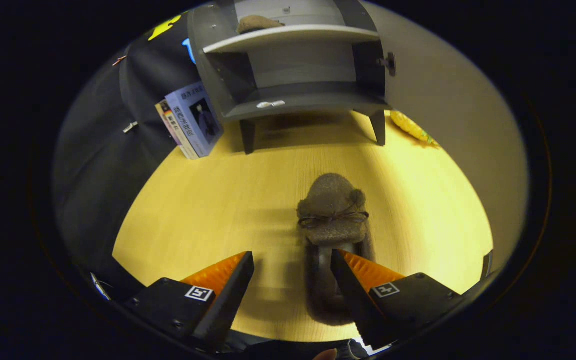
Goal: Open the shoe cabinet door, grab the shoes and put them into the shoe cabinet, then close the shoe cabinet door.
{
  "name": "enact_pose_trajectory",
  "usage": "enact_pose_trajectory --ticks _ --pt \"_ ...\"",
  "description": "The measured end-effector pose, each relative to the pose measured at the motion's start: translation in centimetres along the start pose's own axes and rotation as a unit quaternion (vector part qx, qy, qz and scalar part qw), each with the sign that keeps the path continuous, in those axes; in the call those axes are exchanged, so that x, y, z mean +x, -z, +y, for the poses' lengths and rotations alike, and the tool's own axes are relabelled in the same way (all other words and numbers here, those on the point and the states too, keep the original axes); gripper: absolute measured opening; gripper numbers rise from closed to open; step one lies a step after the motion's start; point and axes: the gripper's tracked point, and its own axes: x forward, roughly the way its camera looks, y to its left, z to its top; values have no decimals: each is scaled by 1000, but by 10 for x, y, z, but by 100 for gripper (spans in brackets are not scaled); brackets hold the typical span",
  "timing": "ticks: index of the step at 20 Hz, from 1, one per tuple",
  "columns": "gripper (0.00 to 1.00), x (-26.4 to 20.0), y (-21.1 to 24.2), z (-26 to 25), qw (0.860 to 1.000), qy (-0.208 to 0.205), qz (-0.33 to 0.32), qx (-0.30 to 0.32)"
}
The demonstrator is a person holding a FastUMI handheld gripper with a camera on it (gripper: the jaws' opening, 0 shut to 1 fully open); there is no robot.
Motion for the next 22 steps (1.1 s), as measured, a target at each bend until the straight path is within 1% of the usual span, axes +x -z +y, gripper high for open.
enact_pose_trajectory --ticks 3,5,6,7,8,10,12,14,16,19,22 --pt "82 37 -13 -4 999 24 -33 9" --pt "78 52 -28 -4 997 39 -61 11" --pt "76 57 -32 -8 996 53 -69 12" --pt "70 60 -36 -17 994 73 -81 13" --pt "52 60 -40 -25 992 85 -86 19" --pt "16 59 -45 -22 992 77 -95 40" --pt "7 48 -54 -27 990 80 -111 27" --pt "7 31 -69 -27 989 78 -128 8" --pt "7 6 -92 -21 987 70 -145 8" --pt "7 -42 -137 -11 982 61 -178 5" --pt "7 -91 -190 1 974 55 -220 -8"
